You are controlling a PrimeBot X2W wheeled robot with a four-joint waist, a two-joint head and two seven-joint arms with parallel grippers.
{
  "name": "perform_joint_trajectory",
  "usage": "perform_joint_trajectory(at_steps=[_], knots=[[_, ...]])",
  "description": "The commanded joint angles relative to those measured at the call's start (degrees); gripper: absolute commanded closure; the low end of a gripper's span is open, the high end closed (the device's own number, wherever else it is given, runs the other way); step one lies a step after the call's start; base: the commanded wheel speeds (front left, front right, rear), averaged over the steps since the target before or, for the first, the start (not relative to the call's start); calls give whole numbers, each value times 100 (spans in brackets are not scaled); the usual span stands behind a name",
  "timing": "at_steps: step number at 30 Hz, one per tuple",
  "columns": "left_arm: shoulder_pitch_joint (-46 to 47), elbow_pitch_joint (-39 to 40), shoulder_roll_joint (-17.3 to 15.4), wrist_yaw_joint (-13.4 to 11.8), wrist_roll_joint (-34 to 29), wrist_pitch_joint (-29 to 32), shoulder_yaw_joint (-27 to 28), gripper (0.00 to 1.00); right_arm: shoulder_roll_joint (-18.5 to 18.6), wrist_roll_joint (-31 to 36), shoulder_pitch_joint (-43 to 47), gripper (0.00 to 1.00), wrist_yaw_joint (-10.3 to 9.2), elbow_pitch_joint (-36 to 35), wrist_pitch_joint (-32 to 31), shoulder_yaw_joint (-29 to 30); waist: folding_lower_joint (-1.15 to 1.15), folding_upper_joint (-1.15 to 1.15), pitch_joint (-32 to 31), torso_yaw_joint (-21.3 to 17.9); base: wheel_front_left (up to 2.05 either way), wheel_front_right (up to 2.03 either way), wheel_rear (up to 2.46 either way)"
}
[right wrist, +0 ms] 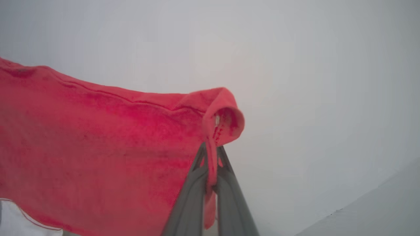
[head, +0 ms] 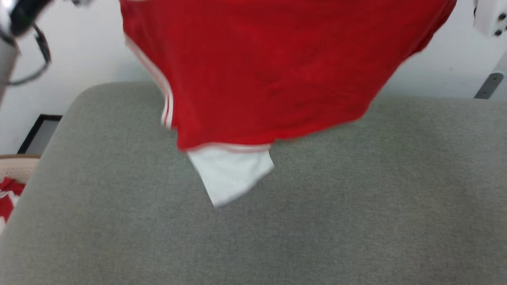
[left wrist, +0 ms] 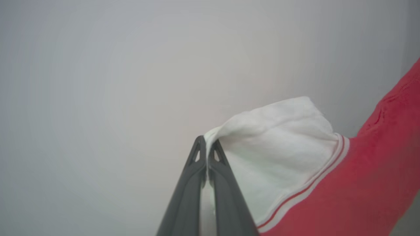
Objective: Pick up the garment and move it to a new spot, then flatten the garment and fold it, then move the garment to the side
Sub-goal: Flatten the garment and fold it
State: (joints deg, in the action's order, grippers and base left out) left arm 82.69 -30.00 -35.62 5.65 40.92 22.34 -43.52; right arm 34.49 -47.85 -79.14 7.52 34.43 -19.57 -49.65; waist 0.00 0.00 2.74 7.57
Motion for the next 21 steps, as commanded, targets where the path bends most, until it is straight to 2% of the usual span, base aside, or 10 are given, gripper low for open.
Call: perform_joint_trajectory(at_steps=[1, 7, 12, 15, 16, 18, 21], knots=[[241, -239, 35, 54, -79, -113, 9, 100, -83, 66, -105, 100, -6, 79, 112, 81, 0, 0, -25, -94, 0, 0, 0], [886, -807, 133, 141, -124, -423, -33, 100, -181, 156, -376, 100, -6, 309, 218, 290, 0, 0, 408, -168, 0, 0, 0], [1292, -1180, 235, 167, -205, -763, -71, 100, -284, 444, -708, 100, -6, 608, 350, 485, 0, 0, 1132, -225, 0, 0, 0], [1545, -1441, 269, 144, -346, -1104, -80, 100, -488, 720, -977, 100, -6, 893, 568, 623, 0, 0, 1650, -315, 0, 0, 0], [1545, -1441, 269, 144, -346, -1104, -80, 100, -488, 720, -977, 100, -6, 893, 568, 623, 0, 0, 1650, -315, 0, 0, 0], [1709, -1631, 330, 57, -515, -1454, -104, 100, -673, 989, -1153, 100, -6, 1205, 808, 692, 0, 0, 1977, -386, 0, 0, 0], [2048, -1922, 481, -115, -834, -2078, -173, 100, -1030, 1601, -1553, 100, -6, 1793, 1625, 948, 0, 0, 2397, -478, 0, 0, 0]])
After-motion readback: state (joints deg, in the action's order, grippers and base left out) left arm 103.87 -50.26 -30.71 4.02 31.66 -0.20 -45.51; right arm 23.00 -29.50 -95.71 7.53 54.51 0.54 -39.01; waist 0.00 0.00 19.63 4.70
